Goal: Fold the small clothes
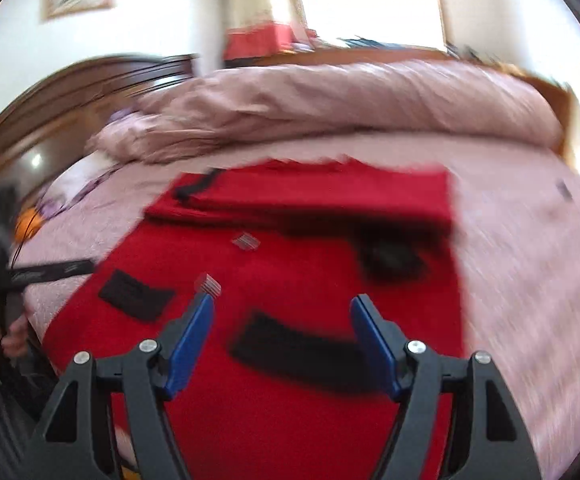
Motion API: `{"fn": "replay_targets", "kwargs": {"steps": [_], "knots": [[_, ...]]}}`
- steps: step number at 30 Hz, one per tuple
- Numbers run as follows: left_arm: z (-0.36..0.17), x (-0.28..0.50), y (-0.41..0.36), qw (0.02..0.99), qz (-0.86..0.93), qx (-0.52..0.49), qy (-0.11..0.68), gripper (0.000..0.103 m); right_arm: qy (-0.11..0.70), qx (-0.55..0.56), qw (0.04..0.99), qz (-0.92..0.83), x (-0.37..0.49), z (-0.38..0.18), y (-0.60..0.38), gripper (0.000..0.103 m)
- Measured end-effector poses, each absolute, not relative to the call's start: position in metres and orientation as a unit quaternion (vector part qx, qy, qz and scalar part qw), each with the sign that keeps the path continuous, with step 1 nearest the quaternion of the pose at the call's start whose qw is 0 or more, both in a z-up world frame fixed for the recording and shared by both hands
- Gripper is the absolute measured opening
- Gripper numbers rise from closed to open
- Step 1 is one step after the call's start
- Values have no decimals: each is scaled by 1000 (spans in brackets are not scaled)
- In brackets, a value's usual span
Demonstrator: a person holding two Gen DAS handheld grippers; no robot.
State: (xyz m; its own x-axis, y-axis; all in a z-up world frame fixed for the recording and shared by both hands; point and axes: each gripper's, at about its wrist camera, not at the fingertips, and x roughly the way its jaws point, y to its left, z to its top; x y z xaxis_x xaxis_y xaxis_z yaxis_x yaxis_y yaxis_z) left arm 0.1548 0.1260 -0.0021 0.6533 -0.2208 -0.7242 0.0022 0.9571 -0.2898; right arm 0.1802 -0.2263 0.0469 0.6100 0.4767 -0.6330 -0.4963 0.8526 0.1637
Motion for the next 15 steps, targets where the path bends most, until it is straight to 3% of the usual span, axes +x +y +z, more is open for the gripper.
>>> {"fn": "replay_targets", "kwargs": {"steps": [4, 6, 8, 9, 15], "knots": [[-9, 219, 132, 904, -36, -130, 407, 52, 305, -67, 898, 311, 232, 62, -144, 74], [-18, 240, 147, 896, -22, -161, 412, 52, 297, -90, 894, 324, 266, 63, -106, 64], [-27, 249, 162, 888, -7, -183, 421, 52, 314, -120, 879, 338, 296, 55, -68, 46], [-29, 249, 164, 885, 1, -186, 427, 52, 326, -134, 870, 346, 306, 48, -54, 44], [-33, 253, 167, 883, 15, -184, 432, 52, 336, -237, 837, 362, 311, 1, -4, 43]]}}
